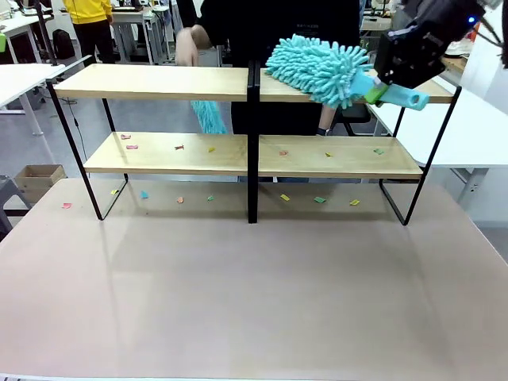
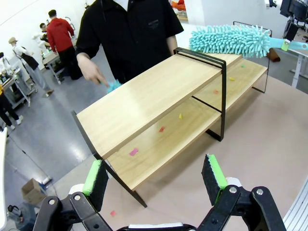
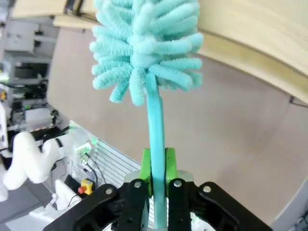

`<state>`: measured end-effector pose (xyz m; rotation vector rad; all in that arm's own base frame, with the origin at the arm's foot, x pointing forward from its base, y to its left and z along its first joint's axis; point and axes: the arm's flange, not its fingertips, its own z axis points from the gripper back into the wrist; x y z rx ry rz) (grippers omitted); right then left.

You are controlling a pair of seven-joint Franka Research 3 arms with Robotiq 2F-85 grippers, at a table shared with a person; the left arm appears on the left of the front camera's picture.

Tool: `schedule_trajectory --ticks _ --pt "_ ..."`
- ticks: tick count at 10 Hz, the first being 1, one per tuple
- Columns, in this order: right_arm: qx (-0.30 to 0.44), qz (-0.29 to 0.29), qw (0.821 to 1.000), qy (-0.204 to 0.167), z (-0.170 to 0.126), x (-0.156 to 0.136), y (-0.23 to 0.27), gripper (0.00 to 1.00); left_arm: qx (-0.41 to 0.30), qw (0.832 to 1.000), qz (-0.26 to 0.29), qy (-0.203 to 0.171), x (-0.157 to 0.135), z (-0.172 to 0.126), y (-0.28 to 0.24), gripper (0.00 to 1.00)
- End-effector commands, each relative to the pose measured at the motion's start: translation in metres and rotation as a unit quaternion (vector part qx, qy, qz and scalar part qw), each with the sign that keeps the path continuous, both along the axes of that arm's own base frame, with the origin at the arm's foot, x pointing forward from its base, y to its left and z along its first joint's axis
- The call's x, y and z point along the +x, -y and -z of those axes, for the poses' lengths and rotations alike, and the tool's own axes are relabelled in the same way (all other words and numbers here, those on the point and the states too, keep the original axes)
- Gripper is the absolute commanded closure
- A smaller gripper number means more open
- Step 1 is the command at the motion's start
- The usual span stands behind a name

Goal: Clean the shelves.
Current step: Clean a randomly selected level of the Shelf with the Duster.

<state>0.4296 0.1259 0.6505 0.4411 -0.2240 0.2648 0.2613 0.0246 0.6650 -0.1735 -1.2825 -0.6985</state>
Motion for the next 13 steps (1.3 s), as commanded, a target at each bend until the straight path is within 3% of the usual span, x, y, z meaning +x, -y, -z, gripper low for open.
schedule_trajectory --ticks 1,3,6,8,9,10,11,13 --pt "-0.03 0.056 0.998 -0.006 0.006 -0.003 0.02 0.87 0.003 1.0 -0.003 0.001 0.0 0.0 0.0 0.0" --pt "-0.074 0.131 0.989 -0.005 0.008 -0.01 0.052 0.87 0.003 1.0 -0.003 0.001 0.0 0.0 0.0 0.0" --pt "-0.112 0.22 0.969 0.031 0.004 -0.017 0.105 0.87 0.003 1.0 -0.003 0.001 0.0 0.0 0.0 0.0" --pt "-0.077 0.248 0.961 0.091 -0.017 -0.032 0.143 0.87 0.003 1.0 -0.003 0.001 0.0 0.0 0.0 0.0" --pt "-0.032 0.22 0.967 0.124 -0.031 -0.047 0.16 0.87 0.003 1.0 -0.003 0.001 0.0 0.0 0.0 0.0" --pt "0.032 0.137 0.983 0.121 -0.039 -0.062 0.168 0.87 0.003 1.0 -0.003 0.001 0.0 0.0 0.0 0.0" --pt "0.093 0.046 0.99 0.094 -0.046 -0.074 0.171 0.87 0.003 1.0 -0.003 0.001 0.0 0.0 0.0 0.0" --pt "0.155 0.0 0.986 0.069 -0.067 -0.085 0.202 0.87 0.003 1.0 -0.003 0.001 0.0 0.0 0.0 0.0"
